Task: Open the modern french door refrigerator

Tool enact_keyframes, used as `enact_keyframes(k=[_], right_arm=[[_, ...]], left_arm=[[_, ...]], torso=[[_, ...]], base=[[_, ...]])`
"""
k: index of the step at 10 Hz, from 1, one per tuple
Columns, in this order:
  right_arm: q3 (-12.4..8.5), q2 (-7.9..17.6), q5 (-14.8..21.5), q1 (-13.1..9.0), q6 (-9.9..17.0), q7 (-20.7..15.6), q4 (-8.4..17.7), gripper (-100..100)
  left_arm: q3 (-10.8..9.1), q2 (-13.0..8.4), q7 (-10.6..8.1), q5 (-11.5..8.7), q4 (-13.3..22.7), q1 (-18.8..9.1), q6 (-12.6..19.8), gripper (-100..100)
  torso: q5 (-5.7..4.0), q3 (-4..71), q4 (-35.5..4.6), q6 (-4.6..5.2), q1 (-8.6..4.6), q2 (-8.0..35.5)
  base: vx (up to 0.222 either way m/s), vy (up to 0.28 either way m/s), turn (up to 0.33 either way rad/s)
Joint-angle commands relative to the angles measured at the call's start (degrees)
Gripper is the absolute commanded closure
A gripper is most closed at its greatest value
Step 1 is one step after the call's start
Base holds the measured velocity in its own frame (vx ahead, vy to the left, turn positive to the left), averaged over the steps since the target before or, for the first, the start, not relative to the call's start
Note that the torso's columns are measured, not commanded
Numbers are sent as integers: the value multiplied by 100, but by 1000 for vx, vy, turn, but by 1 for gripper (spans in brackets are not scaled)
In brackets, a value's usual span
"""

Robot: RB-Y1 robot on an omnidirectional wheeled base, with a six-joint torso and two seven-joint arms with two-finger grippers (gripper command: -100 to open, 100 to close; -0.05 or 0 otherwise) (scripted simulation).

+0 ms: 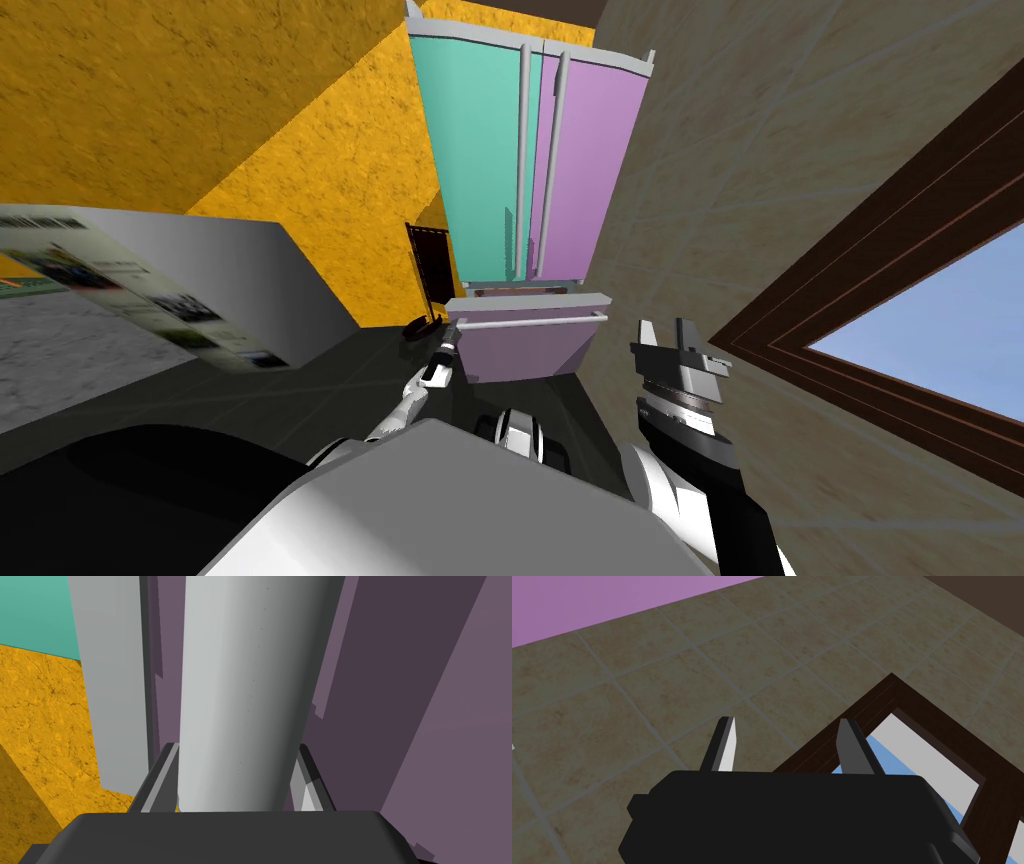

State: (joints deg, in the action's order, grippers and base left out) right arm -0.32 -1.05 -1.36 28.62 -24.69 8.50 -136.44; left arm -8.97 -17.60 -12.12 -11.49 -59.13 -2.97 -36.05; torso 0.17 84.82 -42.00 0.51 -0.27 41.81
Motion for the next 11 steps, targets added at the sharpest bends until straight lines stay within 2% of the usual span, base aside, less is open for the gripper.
enact_keyframes(k=[1,3,4,5,6,8,10,11], right_arm=[[0,0,0,0,0,0,0,0],[0,0,0,0,0,0,0,0],[0,0,0,-1,0,0,0,0],[0,0,0,-1,0,0,0,0],[0,0,0,0,0,0,0,0],[0,1,0,0,0,0,0,0],[1,0,0,-2,0,0,1,0],[1,0,0,-3,1,0,1,0]], left_arm=[[139,-246,-222,62,524,-423,-77,100],[139,-246,-222,62,744,-505,-77,100],[211,-492,-410,101,954,-772,-139,100],[211,-492,-410,101,1108,-912,-139,100],[211,-492,-410,101,1247,-912,-139,100],[224,-494,-432,101,1168,-874,-138,100],[251,-504,-453,108,1141,-858,-134,100],[222,-632,-514,83,1083,-972,30,-100]], torso=[[12,-1,10,5,11,-4],[-8,-16,-12,-18,1,28],[-1,-11,-6,-10,14,18],[-15,-20,-22,-41,14,42],[-23,-28,-34,-51,19,50],[-16,-19,-27,-44,31,36],[-7,-46,-21,-42,12,78],[-7,-43,-24,-43,25,72]], base=[[-66,-79,162],[-51,-67,65],[-101,-73,139],[-83,-76,131],[-26,-40,16],[-48,-33,16],[-204,-63,31],[-135,-48,-10]])
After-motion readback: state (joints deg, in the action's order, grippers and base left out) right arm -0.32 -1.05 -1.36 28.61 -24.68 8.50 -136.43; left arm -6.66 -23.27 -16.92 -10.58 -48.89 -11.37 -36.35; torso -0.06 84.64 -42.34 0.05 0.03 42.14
